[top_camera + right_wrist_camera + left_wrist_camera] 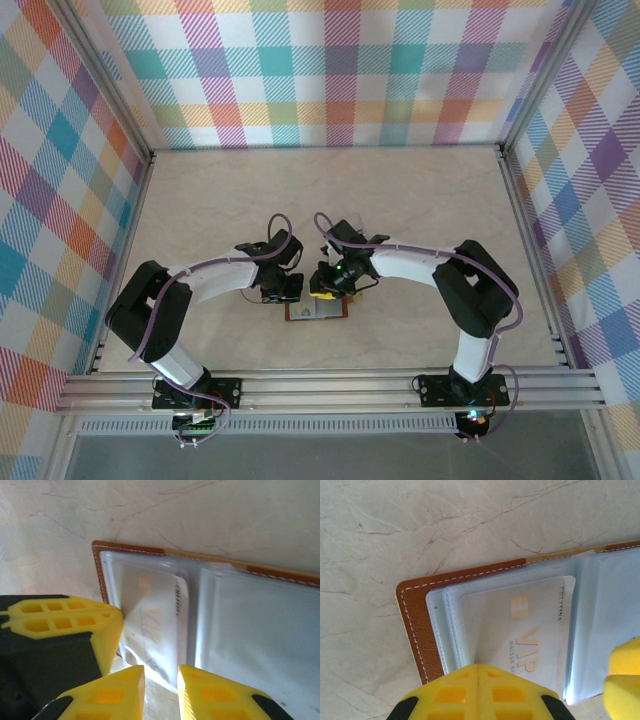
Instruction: Take the credit cards out of the card holder
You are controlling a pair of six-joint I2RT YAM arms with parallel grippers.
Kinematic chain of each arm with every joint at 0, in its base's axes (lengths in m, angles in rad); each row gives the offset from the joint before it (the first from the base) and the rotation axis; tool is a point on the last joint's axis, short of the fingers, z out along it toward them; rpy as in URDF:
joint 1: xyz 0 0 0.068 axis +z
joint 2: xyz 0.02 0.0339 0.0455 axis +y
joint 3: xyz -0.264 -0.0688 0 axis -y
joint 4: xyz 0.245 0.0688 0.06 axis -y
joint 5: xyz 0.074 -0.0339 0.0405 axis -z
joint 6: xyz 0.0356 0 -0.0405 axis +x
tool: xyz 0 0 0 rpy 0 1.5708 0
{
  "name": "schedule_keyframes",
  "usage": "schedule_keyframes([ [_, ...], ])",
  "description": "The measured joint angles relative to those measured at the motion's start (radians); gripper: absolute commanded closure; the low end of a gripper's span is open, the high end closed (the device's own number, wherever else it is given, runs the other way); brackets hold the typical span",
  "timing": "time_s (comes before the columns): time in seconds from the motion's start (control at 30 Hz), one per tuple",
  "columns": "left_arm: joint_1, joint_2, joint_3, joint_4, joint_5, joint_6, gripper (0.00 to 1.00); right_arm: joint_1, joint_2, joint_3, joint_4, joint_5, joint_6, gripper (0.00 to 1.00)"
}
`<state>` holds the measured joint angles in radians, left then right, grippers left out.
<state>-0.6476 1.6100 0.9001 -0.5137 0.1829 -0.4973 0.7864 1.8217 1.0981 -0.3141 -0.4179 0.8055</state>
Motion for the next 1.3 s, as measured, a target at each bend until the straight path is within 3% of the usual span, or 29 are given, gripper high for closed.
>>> schedule_keyframes([
  [0.37, 0.0, 0.0, 0.0, 0.0, 0.002, 0.0, 0.95, 0.005, 0.075, 0.012, 0.022, -0.018, 0.002, 0.75],
  [0.8, 0.0, -0.001, 0.0, -0.003, 0.002, 0.0, 0.94, 0.02, 0.076, 0.068, -0.086, 0.089, -0.04, 0.75],
  [1.3, 0.0, -0.002, 0.0, -0.004, 0.002, 0.0, 0.94, 0.02, 0.039, 0.058, -0.023, 0.047, -0.027, 0.76],
])
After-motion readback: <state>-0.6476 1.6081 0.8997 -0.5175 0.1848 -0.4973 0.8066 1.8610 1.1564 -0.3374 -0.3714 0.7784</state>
